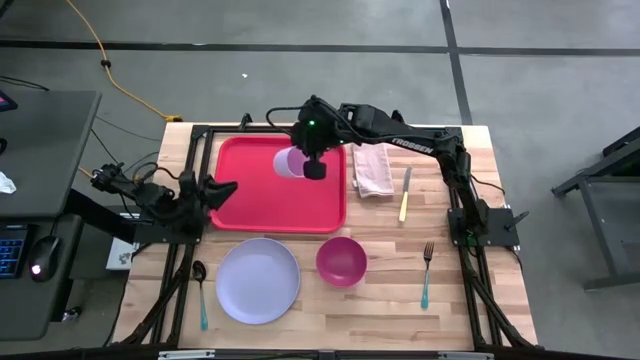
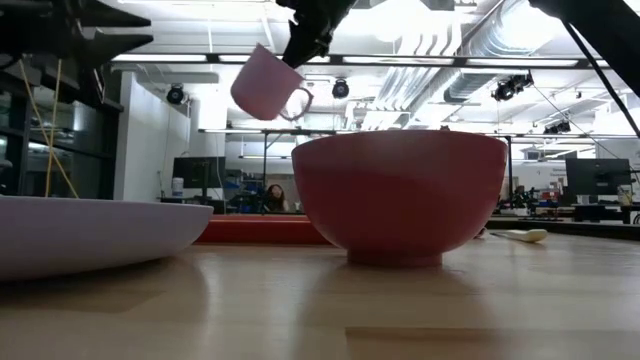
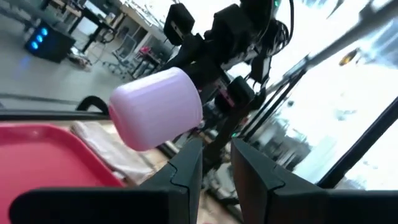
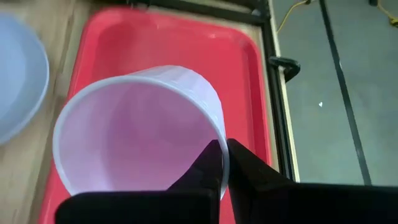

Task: Set up tray
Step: Put the pink mug on the top left of the red serving tray

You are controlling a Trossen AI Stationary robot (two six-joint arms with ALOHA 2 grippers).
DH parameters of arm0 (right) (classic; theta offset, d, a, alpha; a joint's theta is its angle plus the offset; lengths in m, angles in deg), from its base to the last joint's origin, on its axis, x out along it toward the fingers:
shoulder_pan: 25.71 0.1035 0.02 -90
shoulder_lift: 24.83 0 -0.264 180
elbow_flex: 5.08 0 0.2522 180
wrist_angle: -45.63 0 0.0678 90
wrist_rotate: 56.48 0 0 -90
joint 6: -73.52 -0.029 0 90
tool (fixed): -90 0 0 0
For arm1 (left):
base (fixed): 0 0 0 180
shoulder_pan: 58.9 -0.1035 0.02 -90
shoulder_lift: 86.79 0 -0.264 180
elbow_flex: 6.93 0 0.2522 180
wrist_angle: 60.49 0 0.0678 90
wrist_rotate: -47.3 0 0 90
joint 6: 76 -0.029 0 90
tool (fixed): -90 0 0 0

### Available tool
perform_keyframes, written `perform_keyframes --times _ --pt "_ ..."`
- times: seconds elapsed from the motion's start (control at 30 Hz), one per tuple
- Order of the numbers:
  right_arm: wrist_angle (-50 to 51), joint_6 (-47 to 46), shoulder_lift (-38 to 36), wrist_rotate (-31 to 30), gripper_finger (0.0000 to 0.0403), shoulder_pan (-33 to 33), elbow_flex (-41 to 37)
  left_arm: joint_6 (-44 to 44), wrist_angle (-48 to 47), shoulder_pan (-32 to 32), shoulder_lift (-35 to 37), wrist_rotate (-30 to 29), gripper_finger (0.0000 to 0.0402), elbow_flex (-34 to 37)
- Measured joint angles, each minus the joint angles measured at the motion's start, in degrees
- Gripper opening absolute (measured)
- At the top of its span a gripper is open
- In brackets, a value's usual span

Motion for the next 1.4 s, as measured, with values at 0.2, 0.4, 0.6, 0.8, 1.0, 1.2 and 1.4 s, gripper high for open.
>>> perform_keyframes --times 0.2,0.4,0.6,0.8,1.0,1.2,1.4 --pt "-8.4 -7.8 -0.1 0.0 0.0 0.0 -2.8 4.7 1.9 0.0 -0.2 -0.2 0.0117 0.0" --pt "-15.8 -15.0 -0.1 -0.1 0.0 0.0 -6.0 6.5 2.2 0.0 -0.3 -2.9 0.0117 0.0" --pt "-23.7 -19.4 -0.1 -0.1 0.0 0.0 -9.3 7.4 2.2 0.0 -0.3 -5.0 0.0117 0.0" --pt "-24.4 -22.7 -0.1 1.9 0.0 0.0 -10.0 7.4 2.2 0.0 -0.3 -5.0 0.0117 -0.1" --pt "-24.5 -28.1 -0.1 1.7 0.0 -0.2 -10.0 6.0 2.2 0.0 -0.3 -5.9 0.0117 -0.1" --pt "-24.2 -31.7 -0.1 -4.8 0.0 0.5 -10.0 6.0 2.2 0.0 -0.3 -6.9 0.0117 -0.1" --pt "-24.4 -31.7 0.7 -9.0 0.0 1.3 -9.9 6.0 2.8 0.0 -0.3 -8.3 0.0117 -0.1"
